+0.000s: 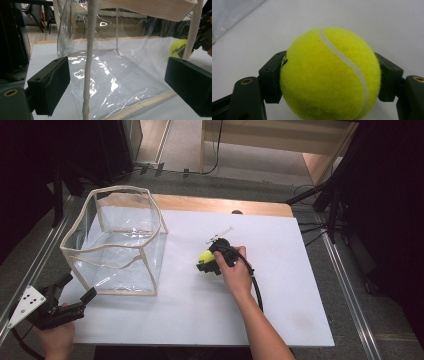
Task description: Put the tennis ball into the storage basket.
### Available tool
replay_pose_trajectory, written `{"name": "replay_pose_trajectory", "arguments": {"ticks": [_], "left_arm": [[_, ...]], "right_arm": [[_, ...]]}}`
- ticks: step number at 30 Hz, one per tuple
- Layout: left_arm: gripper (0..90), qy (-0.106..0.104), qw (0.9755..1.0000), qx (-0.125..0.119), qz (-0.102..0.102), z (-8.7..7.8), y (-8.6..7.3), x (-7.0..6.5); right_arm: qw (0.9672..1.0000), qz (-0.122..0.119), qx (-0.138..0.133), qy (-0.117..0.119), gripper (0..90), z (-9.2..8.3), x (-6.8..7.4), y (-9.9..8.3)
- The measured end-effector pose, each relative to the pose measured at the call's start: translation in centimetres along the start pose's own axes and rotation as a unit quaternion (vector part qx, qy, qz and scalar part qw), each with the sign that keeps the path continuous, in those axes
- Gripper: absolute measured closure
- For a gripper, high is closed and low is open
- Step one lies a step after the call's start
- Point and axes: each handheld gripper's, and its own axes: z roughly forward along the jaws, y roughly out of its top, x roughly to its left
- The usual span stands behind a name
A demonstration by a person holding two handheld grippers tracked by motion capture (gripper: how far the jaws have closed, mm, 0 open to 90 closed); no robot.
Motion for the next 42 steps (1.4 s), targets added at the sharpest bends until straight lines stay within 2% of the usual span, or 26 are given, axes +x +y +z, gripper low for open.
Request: {"name": "replay_pose_trajectory", "arguments": {"ticks": [10,27,42], "left_arm": [[6.5,-0.001,1.0000,-0.001,-0.001,0.0,0.0,0.0],[6.5,-0.001,1.0000,-0.002,-0.001,0.0,0.0,0.0],[6.5,-0.001,1.0000,-0.001,-0.001,0.0,0.0,0.1]], "right_arm": [[0.9998,-0.010,-0.002,0.014,23.7,0.3,1.4,0.8],[0.9982,-0.046,-0.003,0.038,23.7,1.2,4.1,2.6],[0.9959,-0.066,-0.009,0.061,23.7,0.8,5.7,3.8]]}}
